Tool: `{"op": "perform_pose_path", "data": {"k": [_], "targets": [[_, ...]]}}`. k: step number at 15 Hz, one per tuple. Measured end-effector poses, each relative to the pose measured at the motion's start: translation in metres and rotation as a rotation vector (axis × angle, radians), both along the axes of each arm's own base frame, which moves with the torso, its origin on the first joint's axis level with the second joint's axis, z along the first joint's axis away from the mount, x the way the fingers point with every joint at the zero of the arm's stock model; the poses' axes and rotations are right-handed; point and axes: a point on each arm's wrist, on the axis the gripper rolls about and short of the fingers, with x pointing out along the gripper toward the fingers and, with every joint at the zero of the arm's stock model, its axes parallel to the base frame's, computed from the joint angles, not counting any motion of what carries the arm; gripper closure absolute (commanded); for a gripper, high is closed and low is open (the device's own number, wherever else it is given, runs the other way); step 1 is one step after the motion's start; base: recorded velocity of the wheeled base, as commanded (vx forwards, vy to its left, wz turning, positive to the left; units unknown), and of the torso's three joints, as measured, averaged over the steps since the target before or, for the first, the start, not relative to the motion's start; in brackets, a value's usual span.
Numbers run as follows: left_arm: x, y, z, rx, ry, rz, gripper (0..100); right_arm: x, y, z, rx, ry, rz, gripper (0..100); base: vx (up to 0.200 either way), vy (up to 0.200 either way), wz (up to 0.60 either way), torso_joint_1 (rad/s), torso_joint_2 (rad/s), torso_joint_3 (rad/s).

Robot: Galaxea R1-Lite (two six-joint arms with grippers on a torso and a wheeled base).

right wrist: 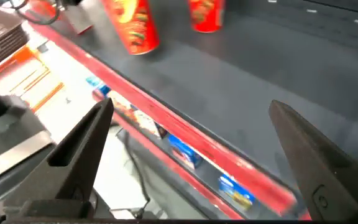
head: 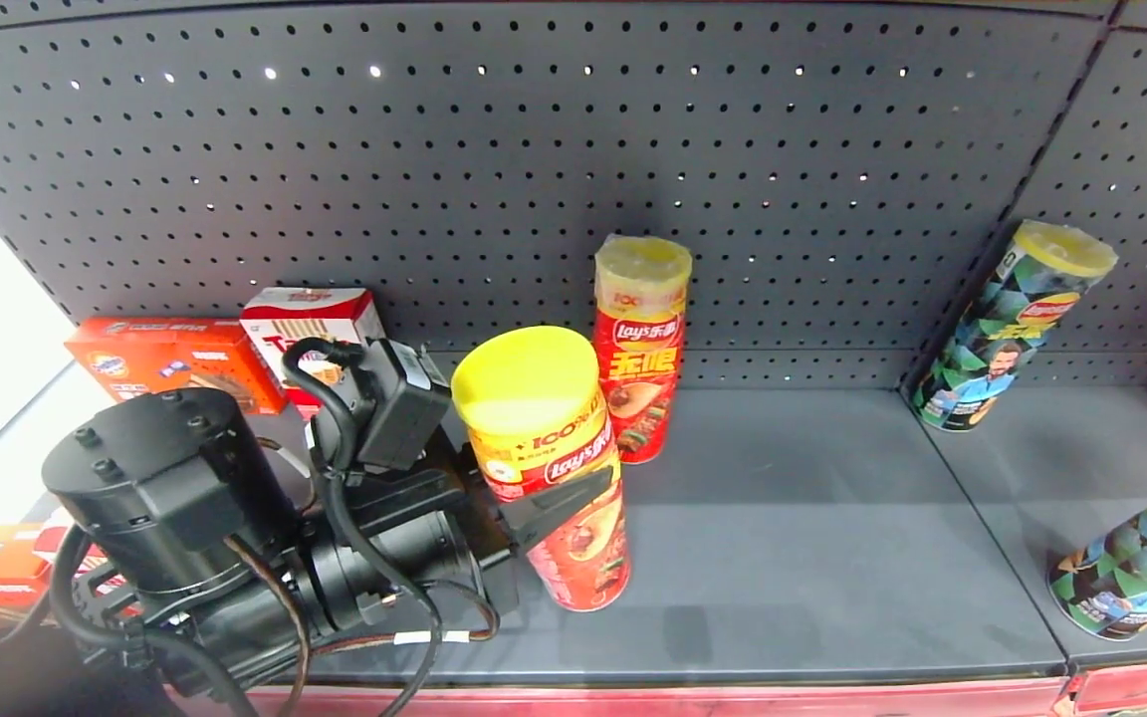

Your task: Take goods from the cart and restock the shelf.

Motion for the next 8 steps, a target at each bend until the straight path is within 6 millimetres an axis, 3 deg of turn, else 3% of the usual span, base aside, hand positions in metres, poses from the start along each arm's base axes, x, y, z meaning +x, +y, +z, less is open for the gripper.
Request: {"op": "perform_pose_path", "data": {"k": [8], "targets": [[0.002,0.004,-0.001,0.003,0.005,0.017,100,0.078,0.045,0.015,-0.074,0.02,-0.01,0,0.0,0.0,0.0,0.0,0.0,0.0]]}}
